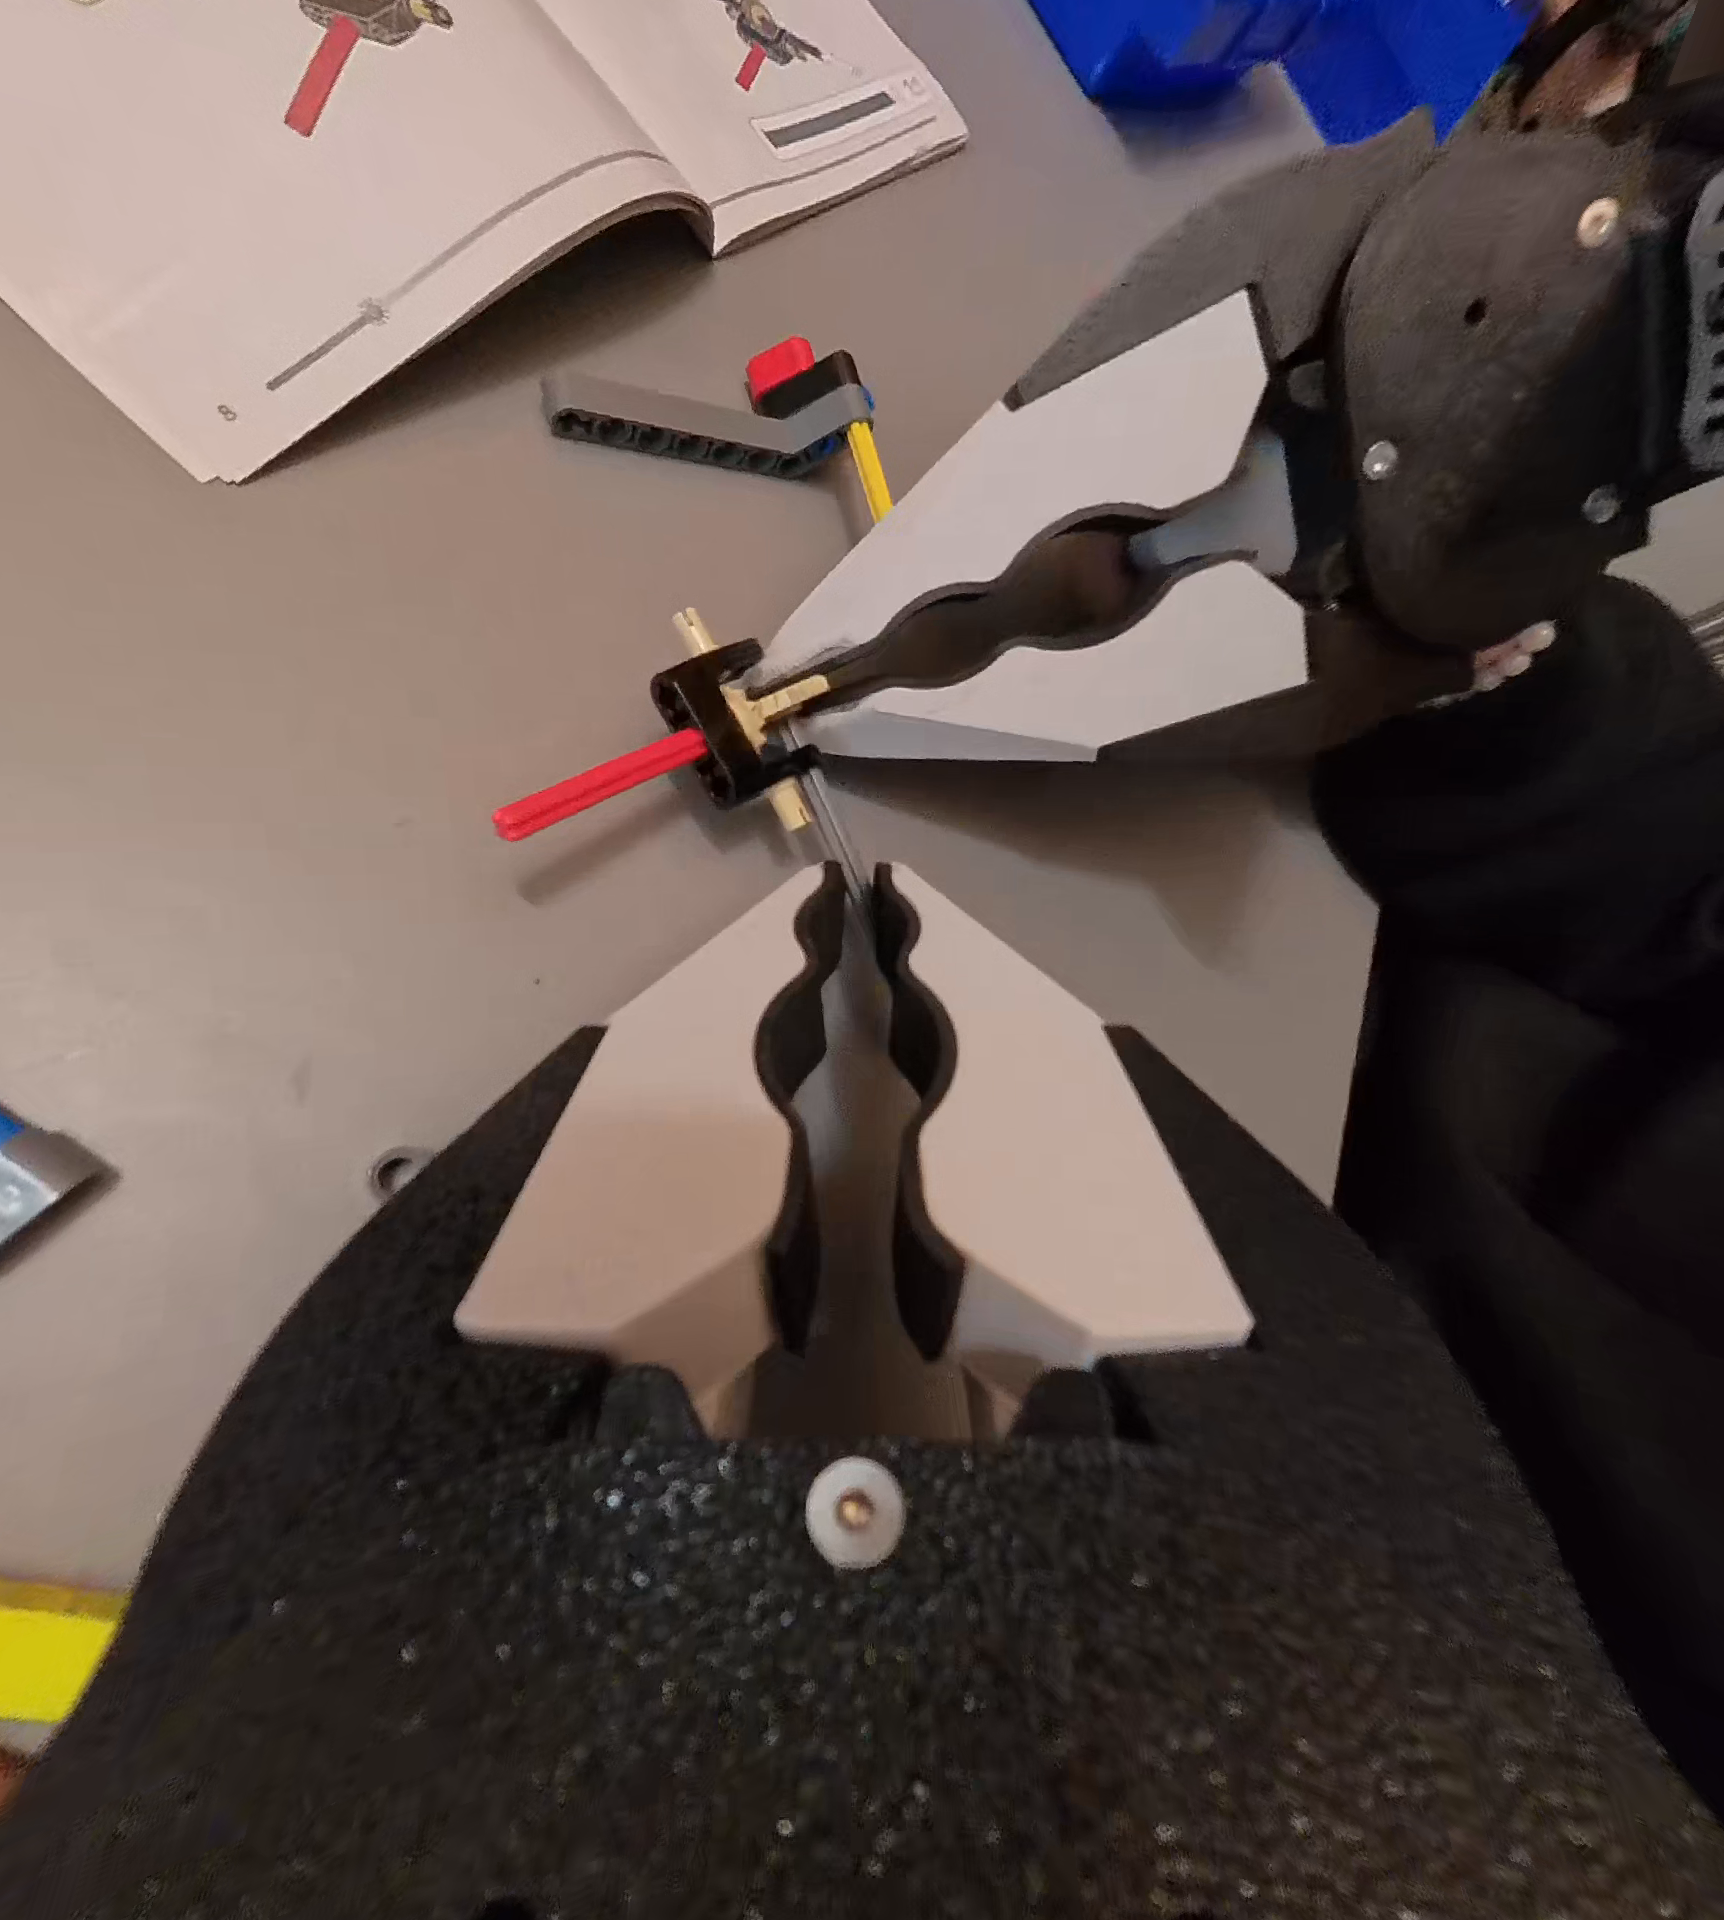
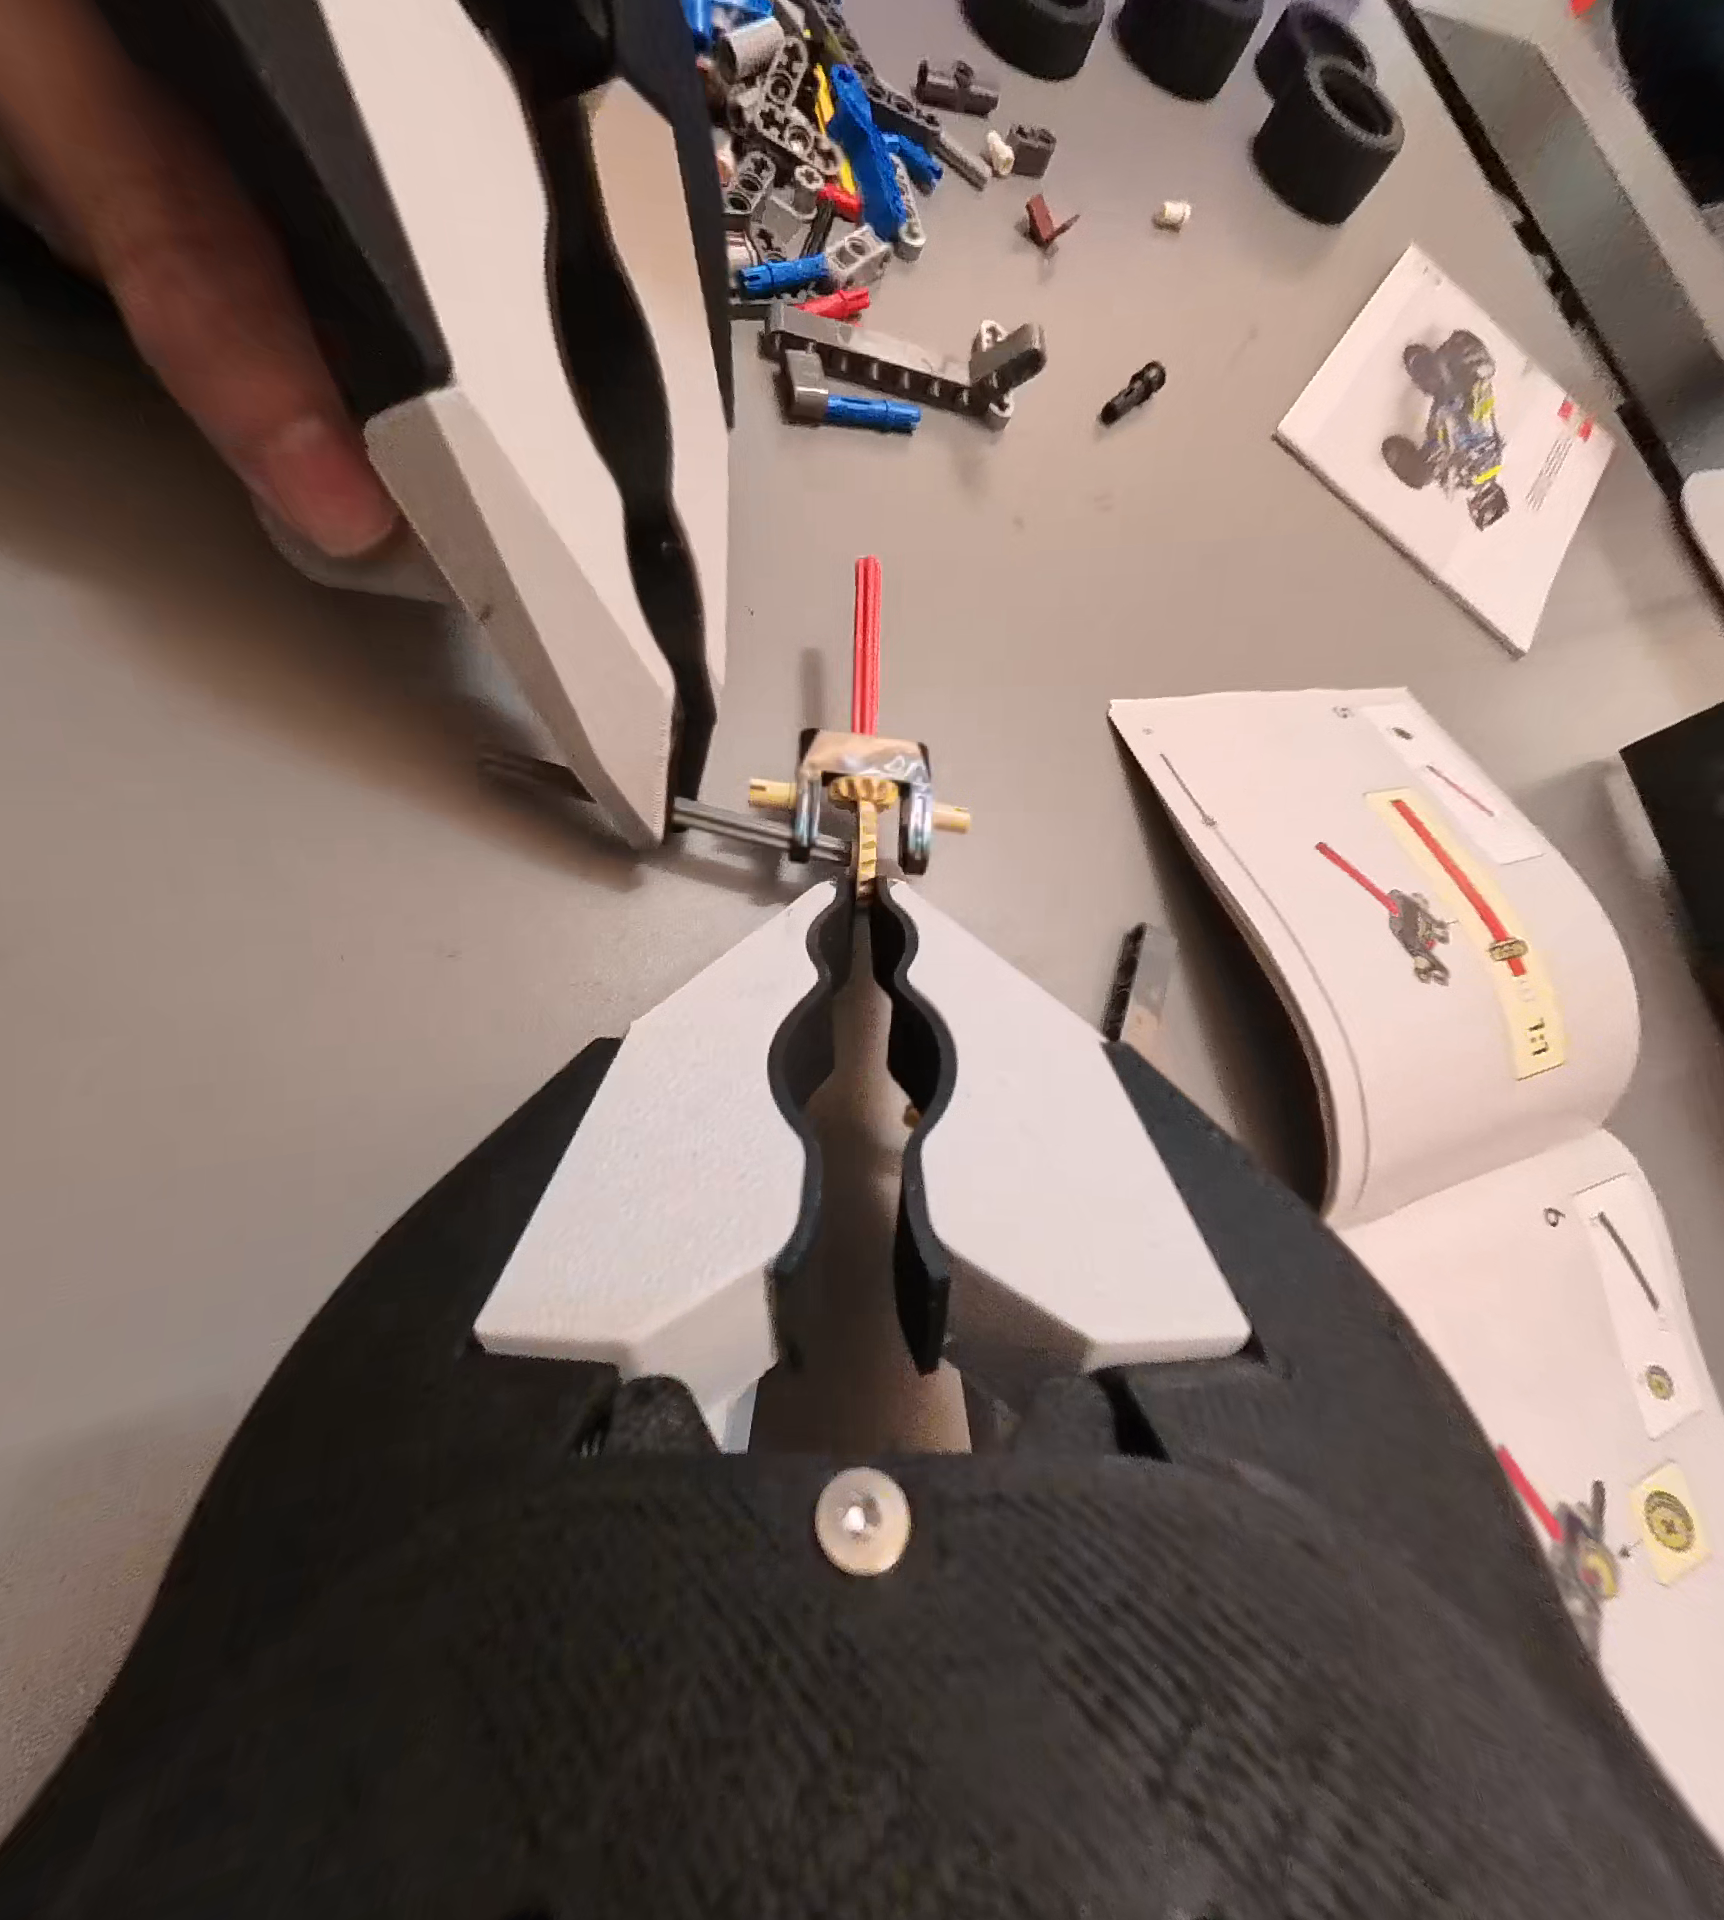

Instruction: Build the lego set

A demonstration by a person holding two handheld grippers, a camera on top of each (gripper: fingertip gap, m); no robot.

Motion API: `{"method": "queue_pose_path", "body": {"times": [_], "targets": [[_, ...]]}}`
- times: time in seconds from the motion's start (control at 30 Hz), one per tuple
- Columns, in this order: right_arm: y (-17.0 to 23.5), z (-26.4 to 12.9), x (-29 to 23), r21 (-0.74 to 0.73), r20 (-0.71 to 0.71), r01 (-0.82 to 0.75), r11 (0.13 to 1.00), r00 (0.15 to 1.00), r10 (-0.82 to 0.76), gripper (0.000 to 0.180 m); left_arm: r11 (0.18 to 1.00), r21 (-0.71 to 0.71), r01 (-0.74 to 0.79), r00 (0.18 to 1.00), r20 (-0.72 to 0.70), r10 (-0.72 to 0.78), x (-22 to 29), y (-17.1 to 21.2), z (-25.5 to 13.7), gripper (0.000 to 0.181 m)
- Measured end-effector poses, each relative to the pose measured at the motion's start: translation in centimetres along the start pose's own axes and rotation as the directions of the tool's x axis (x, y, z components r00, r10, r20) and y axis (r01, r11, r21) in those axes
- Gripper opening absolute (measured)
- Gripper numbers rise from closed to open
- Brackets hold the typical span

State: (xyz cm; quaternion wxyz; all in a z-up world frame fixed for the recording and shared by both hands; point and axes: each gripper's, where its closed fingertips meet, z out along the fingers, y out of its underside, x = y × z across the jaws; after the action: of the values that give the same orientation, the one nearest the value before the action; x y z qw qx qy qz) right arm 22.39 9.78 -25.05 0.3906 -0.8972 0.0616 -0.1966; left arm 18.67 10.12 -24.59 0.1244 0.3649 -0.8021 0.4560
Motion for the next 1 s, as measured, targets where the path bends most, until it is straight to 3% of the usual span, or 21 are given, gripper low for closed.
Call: {"method": "queue_pose_path", "body": {"times": [0.17, 0.3, 0.5, 0.67, 0.77, 1.0], "targets": [[-1.2, -0.5, 0.1, 0.090, 0.006, 0.032, 0.995, 0.999, -0.033, 0.002, 1.000, 0.026, 0.001, 0.999, -0.044, 0.000, 0.3, -0.2, -0.3, 0.003], [-3.8, -2.1, -0.2, 0.287, 0.011, 0.071, 0.955, 0.997, -0.078, 0.001, 0.990, 0.063, -0.126, 0.991, -0.027, 0.128, 0.9, -0.9, -0.7, 0.002], [-3.6, -2.5, 0.5, 0.223, -0.210, 0.335, 0.916, 0.934, -0.290, 0.001, 0.976, 0.061, -0.211, 0.976, 0.059, 0.208, 0.6, -1.3, -0.4, 0.002], [-2.8, -2.7, 1.2, 0.055, -0.360, 0.560, 0.826, 0.783, -0.507, 0.001, 0.975, 0.053, -0.216, 0.975, 0.071, 0.212, 0.5, -1.2, 0.1, 0.002], [-2.9, -2.9, 1.3, 0.004, -0.400, 0.627, 0.779, 0.715, -0.573, 0.001, 0.972, 0.055, -0.229, 0.971, 0.077, 0.224, 0.5, -1.3, 0.1, 0.002], [-3.6, -3.4, 1.1, -0.009, -0.441, 0.678, 0.735, 0.657, -0.612, 0.001, 0.950, 0.065, -0.305, 0.947, 0.125, 0.296, 0.6, -1.8, 0.2, 0.002]]}}
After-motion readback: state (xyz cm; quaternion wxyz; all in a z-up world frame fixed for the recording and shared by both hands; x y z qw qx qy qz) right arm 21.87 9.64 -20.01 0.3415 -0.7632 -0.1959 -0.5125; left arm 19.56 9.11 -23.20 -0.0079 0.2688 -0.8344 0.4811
